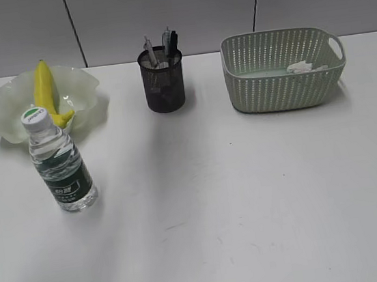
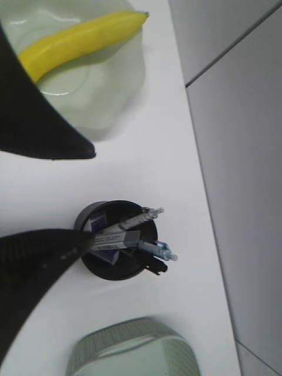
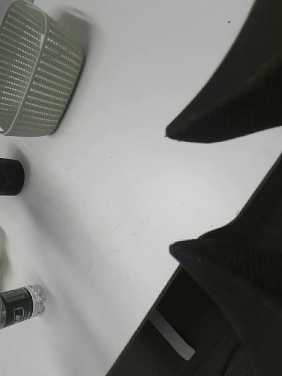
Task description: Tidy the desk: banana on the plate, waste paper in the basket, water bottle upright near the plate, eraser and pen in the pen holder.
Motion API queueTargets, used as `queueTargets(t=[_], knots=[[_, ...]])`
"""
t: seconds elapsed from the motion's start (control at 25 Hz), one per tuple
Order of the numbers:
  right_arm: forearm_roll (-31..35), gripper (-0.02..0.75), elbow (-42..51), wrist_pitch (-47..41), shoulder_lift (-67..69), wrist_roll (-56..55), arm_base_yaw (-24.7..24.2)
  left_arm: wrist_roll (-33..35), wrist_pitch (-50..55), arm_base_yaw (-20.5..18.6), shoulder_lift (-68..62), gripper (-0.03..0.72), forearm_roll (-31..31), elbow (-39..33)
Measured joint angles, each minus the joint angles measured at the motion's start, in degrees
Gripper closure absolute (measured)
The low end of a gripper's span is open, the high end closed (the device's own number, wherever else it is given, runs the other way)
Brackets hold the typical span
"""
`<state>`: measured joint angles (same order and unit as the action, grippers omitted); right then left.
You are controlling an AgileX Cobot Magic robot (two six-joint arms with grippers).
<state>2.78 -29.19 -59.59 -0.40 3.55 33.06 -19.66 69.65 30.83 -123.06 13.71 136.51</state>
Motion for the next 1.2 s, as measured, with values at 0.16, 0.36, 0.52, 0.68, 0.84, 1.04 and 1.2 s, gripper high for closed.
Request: queueTargets(t=[0.16,0.36,0.52,0.68,0.84,1.04,1.2], knots=[[0.0,0.314,0.0,0.0,0.0,0.0,0.0,2.38,0.01,0.26,7.33,0.449,-0.05,0.0],[-0.05,0.314,0.0,0.0,0.0,0.0,0.0,4.57,0.14,0.35,16.87,0.469,-0.34,-0.23],[-0.11,0.314,0.0,0.0,0.0,0.0,0.0,6.25,0.08,0.35,26.16,0.469,-0.77,-6.33],[-0.11,0.314,0.0,0.0,0.0,0.0,0.0,6.56,-0.04,0.35,38.03,0.469,-0.77,-20.81],[-0.11,0.314,0.0,0.0,0.0,0.0,0.0,6.61,0.07,0.35,50.73,0.469,-0.77,-39.0],[-0.11,0.314,0.0,0.0,0.0,0.0,0.0,6.63,0.32,0.35,66.62,0.469,-0.95,-61.04],[-0.17,0.314,0.0,0.0,0.0,0.0,0.0,6.7,0.48,0.35,81.41,0.469,-1.87,-75.25]])
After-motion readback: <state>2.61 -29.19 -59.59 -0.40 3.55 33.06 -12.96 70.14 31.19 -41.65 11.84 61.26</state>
